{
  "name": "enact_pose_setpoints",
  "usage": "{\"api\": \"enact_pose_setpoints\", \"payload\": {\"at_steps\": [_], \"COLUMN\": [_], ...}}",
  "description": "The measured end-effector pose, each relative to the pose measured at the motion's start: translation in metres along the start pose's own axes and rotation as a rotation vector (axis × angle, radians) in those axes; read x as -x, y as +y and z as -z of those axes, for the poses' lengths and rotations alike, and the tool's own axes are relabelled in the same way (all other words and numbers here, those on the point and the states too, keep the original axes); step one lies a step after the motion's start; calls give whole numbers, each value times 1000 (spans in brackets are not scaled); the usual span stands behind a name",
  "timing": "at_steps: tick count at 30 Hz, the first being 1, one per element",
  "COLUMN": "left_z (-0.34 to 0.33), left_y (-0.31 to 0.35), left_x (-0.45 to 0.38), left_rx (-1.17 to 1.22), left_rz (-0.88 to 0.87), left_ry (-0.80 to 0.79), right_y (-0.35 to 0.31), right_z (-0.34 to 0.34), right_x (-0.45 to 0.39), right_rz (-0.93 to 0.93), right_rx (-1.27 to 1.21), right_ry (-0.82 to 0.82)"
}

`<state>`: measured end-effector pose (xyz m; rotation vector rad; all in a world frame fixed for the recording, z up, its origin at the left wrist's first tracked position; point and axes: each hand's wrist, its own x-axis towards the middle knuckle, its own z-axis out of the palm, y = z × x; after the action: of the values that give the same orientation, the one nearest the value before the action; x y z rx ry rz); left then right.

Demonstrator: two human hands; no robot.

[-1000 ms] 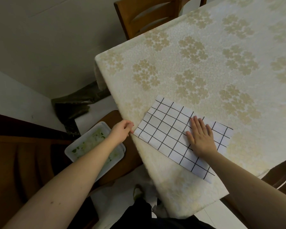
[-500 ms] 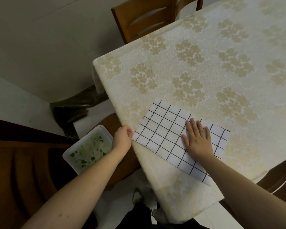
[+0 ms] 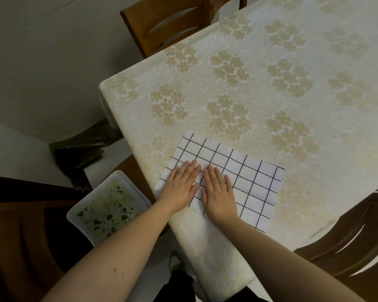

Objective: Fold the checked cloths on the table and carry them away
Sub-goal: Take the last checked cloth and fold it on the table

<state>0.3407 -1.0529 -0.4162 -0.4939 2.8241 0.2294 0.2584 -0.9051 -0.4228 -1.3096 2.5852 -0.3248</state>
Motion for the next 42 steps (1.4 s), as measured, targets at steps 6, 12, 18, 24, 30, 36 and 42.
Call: {"api": "enact_pose_setpoints", "payload": {"at_steps": [6,12,18,24,30,36,42], "left_z": [-8,-6,-6,-4,0,20,30], "left_y": [-1,-2,-23,-33,-33,-34,-48], "left_x": [2,13,26,28,25,25,26], "left_rx": [-37,-16,6,25,69,401,715], "left_rz": [69,238,254,243,245,432,888], "left_ry": [30,-13,-34,-63,-122,234,158], "right_y": [15,51,112,125,126,112,74], "right_z": [-4,4,27,34,35,40,36], "right_x": [7,23,50,55,54,59,60], "right_rz": [7,-91,-194,-251,-237,-240,-113], "right_rx": [13,39,51,41,38,-14,-46], "right_ry": [-35,-63,-62,-47,-81,-34,-60]}}
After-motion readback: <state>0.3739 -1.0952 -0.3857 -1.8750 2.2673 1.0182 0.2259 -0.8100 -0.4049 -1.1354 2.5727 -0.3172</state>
